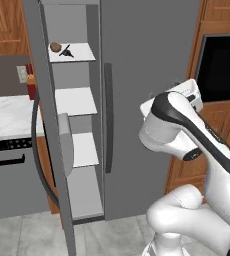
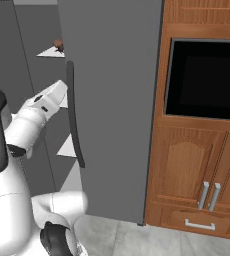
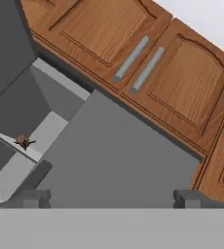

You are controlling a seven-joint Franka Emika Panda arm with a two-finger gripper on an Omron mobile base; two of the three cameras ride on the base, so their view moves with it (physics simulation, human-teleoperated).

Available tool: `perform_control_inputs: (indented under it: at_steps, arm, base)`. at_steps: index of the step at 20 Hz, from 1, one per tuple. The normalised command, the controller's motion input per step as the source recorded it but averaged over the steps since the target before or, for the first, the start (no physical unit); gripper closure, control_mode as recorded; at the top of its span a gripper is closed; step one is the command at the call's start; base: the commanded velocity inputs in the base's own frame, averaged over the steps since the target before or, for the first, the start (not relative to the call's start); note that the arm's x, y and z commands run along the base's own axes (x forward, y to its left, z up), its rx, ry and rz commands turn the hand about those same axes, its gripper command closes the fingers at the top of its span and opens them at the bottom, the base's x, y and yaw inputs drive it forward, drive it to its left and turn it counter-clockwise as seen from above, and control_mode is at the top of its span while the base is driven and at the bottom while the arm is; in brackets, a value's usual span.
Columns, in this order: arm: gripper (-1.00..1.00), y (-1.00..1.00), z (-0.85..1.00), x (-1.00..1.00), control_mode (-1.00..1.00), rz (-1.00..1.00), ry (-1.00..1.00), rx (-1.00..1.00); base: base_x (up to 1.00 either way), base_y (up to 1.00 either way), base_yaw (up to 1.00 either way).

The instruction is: There's a fish in the fridge that needs to be moved to the freezer for freezing. Pick up the fish from the fridge, place it on any shelf in the freezer, and close the fridge and freezer doors when done.

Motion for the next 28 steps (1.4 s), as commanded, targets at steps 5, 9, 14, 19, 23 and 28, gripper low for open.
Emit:
perform_control_inputs:
  at_steps: [5,9,14,19,23,28]
  arm:
    - [-1.00,0.01,0.89,-0.74,-1.00,-0.32,-0.17,-0.52]
    - [-1.00,0.18,0.89,-0.96,-1.00,-0.26,-0.24,-0.35]
    - [-1.00,0.37,0.94,-1.00,-1.00,-0.16,-0.07,-0.31]
    - [-1.00,0.61,0.97,-0.98,-1.00,-0.07,-0.01,-0.34]
    - [-1.00,0.89,-0.09,-1.00,-1.00,0.00,0.01,0.12]
    - [-1.00,1.00,-0.13,-1.00,-1.00,-0.01,-0.11,-0.09]
  base:
    - [0.00,0.00,0.00]
    - [0.00,0.00,0.00]
    - [0.00,0.00,0.00]
    - [0.00,0.00,0.00]
    - [0.00,0.00,0.00]
    - [0.00,0.00,0.00]
